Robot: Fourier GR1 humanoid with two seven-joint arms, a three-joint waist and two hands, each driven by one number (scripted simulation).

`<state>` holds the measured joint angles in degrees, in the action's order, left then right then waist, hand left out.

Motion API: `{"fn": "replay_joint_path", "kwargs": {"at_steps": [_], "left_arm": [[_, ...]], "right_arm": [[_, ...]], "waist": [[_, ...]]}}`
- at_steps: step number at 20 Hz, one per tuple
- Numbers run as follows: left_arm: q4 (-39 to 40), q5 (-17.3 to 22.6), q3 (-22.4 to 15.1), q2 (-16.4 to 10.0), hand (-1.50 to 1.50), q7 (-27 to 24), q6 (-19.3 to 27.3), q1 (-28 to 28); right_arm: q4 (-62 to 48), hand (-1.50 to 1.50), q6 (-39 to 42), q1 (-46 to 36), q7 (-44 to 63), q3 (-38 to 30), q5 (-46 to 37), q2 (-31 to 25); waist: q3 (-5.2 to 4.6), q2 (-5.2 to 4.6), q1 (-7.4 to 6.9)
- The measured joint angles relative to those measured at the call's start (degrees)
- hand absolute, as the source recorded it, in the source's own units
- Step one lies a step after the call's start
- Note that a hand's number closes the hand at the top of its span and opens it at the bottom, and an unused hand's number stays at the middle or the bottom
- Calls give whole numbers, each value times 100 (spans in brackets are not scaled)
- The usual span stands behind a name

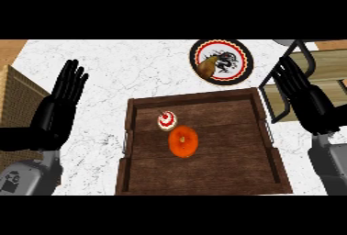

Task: Pick the squash from the tray and place it in the tiered shelf

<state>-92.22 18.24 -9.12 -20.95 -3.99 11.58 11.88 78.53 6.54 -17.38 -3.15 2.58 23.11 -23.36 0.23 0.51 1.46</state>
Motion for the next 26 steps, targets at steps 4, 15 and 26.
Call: {"fn": "replay_joint_path", "kwargs": {"at_steps": [4, 15, 26], "left_arm": [[-3, -126, 12, -182, 0, 346, -49, -2], [-21, -272, -18, -519, 0, 835, -235, -565], [-198, -450, 93, -382, 0, 1130, -321, -646]], "right_arm": [[522, 150, -231, -359, -107, -8, -84, 220], [1534, -150, -1570, -233, 1713, 1175, -1794, 276], [3638, -150, -961, -72, 3839, 1762, -2482, -328]], "waist": [[-11, -18, -117], [-29, -11, -127], [-30, -23, -127]]}}
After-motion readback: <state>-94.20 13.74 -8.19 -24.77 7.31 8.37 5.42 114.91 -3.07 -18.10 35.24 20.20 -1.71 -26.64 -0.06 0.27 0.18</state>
